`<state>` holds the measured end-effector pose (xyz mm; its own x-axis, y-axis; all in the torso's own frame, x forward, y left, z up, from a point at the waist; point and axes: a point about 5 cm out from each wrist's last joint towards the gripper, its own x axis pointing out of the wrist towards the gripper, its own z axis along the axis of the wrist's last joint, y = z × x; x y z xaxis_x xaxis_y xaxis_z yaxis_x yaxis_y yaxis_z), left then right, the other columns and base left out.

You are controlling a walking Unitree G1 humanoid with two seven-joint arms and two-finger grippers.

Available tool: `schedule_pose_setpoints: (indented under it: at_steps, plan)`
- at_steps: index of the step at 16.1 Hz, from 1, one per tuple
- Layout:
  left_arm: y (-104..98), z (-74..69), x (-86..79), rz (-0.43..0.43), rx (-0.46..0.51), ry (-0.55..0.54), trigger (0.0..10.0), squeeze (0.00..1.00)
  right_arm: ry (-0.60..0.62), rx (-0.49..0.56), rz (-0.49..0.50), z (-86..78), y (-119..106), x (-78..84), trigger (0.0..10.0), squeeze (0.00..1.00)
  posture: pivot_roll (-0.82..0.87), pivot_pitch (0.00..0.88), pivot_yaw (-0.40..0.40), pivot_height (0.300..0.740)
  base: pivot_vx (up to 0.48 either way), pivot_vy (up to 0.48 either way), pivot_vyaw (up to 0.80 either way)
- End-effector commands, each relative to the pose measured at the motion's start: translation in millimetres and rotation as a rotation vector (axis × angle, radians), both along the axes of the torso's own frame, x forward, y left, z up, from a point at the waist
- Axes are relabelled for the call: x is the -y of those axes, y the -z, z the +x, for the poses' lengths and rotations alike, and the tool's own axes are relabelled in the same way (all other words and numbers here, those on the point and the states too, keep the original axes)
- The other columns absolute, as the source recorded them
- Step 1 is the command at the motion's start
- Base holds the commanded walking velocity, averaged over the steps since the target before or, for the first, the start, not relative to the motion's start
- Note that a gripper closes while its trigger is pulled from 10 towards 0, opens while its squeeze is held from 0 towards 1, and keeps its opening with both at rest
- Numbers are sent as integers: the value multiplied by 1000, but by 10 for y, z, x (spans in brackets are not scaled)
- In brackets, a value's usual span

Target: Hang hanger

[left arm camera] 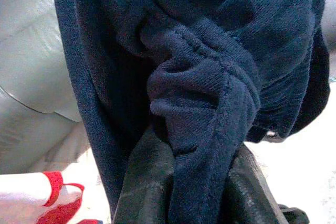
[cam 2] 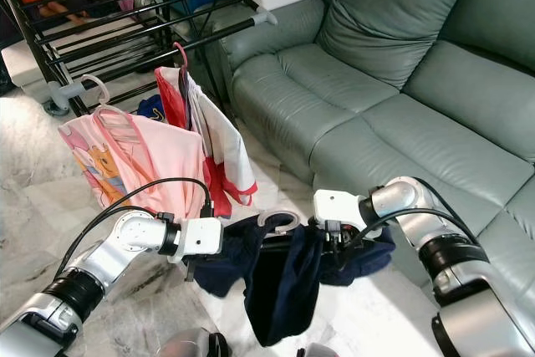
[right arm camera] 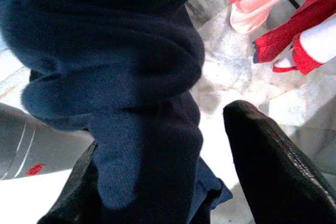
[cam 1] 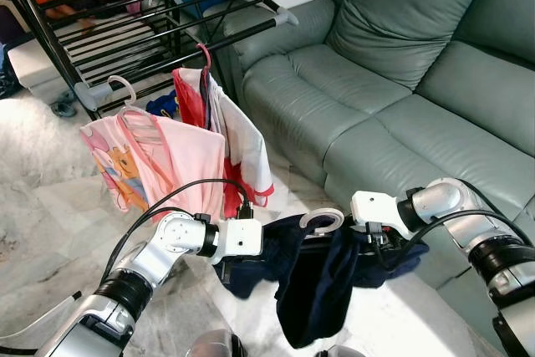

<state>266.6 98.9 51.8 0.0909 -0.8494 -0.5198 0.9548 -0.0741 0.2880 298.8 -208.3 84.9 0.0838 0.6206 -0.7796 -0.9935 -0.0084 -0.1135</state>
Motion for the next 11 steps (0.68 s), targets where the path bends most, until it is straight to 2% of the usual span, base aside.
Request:
schedule_pose_setpoints:
  at_steps: [1,11]
  plan:
    - [-85,27,74,-29,32,42,0,0,45,57,13,94,-111,40,0,0,-40,0,65,740,0,0,0]
    - [-32,18,40,-7,22,39,0,0,33,73,58,151,-232,39,0,0,-41,0,60,740,0,0,0]
